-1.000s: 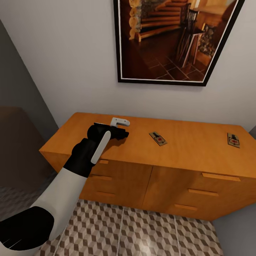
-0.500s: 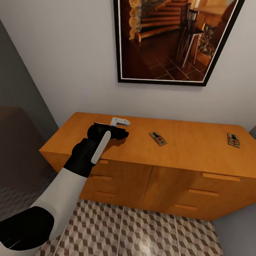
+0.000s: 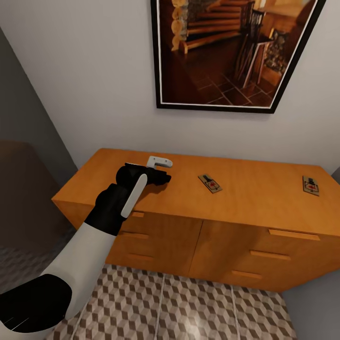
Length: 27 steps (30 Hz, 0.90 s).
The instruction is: Take the four mousetraps from the cabinet in the bathroom and place them on the bathroom floor. Make sure all four end up on the same floor surface, and ensure that at least two of them are either under or directly next to the same bathroom sink.
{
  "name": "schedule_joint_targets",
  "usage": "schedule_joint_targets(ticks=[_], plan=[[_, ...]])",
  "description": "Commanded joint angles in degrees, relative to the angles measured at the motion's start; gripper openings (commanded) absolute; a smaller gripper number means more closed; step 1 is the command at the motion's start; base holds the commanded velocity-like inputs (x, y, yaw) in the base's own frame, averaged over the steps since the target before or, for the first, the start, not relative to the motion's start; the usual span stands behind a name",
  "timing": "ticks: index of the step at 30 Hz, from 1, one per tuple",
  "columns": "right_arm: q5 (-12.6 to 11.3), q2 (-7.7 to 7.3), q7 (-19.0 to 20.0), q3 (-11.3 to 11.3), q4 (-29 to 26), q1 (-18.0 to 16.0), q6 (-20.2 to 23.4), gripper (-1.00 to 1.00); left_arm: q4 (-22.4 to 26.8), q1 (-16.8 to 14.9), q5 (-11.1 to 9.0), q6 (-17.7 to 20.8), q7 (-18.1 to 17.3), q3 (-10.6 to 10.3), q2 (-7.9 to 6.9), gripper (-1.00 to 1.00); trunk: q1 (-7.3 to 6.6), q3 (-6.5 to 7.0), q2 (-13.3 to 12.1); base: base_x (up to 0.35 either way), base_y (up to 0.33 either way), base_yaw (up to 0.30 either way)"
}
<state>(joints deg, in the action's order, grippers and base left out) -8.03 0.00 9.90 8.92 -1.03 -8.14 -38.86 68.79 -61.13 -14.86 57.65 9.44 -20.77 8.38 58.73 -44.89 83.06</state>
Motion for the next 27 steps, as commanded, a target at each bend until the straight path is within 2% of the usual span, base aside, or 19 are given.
schedule_joint_targets(ticks=[1, 24, 27], plan=[[-0.85, 0.0, 0.56, 0.4, 0.06, -0.03, -0.14, -1.0, 0.03, -0.04, -0.61, 0.18, 0.58, -0.06, 0.01, 1.0, 0.0, -0.1, 0.02, 0.0, 0.0, 0.0], [-0.85, -0.41, 0.62, 0.4, 0.05, -0.03, 0.28, -1.0, 0.01, 0.29, -0.61, 0.19, 0.58, -0.06, -0.03, 1.0, 0.0, -1.24, 0.02, 0.0, 0.0, 0.0], [-0.56, 0.0, 0.22, 0.47, -0.11, 0.05, 0.19, -1.0, 0.39, 1.22, -0.69, 0.19, 0.57, -0.38, -0.88, 1.0, 0.0, -1.24, 0.02, 0.0, 0.0, 0.0]])
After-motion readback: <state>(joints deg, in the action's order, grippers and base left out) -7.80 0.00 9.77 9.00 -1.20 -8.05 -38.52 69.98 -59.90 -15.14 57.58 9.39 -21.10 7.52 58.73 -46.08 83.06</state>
